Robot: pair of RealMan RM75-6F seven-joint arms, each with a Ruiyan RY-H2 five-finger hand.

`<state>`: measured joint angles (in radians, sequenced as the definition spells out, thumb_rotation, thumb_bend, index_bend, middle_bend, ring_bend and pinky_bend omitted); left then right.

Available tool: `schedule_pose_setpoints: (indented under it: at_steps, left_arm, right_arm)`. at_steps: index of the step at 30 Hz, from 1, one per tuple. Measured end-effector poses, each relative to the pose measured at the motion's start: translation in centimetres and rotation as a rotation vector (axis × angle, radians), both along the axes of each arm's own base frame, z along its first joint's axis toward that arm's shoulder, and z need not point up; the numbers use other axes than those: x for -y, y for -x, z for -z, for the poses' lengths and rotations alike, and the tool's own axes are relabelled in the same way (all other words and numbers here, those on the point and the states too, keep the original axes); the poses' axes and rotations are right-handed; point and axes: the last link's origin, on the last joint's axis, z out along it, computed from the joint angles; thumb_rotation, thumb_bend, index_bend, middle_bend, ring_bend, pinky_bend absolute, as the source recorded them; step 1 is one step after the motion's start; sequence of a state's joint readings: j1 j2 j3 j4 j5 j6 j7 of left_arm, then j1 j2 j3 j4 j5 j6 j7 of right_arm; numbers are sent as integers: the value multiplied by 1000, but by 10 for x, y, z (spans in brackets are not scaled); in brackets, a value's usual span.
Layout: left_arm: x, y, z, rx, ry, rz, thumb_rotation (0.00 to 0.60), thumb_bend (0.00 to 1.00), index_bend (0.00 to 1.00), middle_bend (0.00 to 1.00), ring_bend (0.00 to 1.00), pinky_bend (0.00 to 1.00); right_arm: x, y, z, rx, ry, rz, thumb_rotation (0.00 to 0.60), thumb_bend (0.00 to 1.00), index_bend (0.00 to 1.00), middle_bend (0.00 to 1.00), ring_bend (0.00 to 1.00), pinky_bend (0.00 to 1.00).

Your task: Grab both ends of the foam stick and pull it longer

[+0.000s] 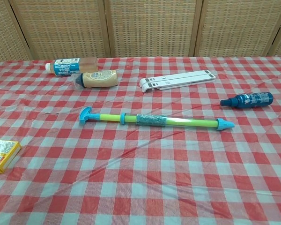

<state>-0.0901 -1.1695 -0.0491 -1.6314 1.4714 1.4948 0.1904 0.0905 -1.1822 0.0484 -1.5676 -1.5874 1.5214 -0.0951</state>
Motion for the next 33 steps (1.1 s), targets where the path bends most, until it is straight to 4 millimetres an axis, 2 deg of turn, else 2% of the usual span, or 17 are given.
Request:
schedule_pose_setpoints:
  at_steps: [5,7,8,10,11,13,16,18,24,33]
  left_arm:
    - [-9,-8,3,17,-10,18,600,169,0,0,0,4]
    - [-15,-11,5,19,-22,18,600,170,0,8,32,60]
    - [-18,-13,5,16,-28,17,600,173,0,46,89,132]
    - [-26,-18,8,3,-42,19,600,178,7,160,218,251]
    - [-31,-22,10,-3,-48,25,600,183,30,254,301,318]
    - [-47,-33,15,-14,-51,46,600,187,116,404,422,407]
    - [-73,-50,26,-8,-31,62,600,212,296,694,646,578]
    - [-88,-59,34,2,-7,63,600,222,358,788,723,638]
    - [-136,-93,57,11,79,66,600,260,463,903,822,719]
    - [-187,-146,101,1,231,63,600,269,457,930,846,741]
  right_arm:
    - [1,1,1,8,-4,1,600,90,0,0,0,0]
    - [2,1,1,11,-5,1,600,89,0,0,0,0]
    - [2,1,0,13,-3,4,600,90,0,0,0,0]
    - [4,2,0,15,0,9,600,90,0,0,0,0]
    - [4,3,-1,16,1,13,600,90,0,0,0,0]
    - [7,5,-1,17,2,24,600,91,0,0,0,0]
    - [11,10,-1,19,4,47,600,90,0,0,0,0]
    - [15,13,-1,21,7,63,600,90,0,0,0,0]
    - [21,20,-3,26,16,92,600,90,7,0,0,0]
    - [28,31,-7,43,32,133,600,90,21,0,0,0]
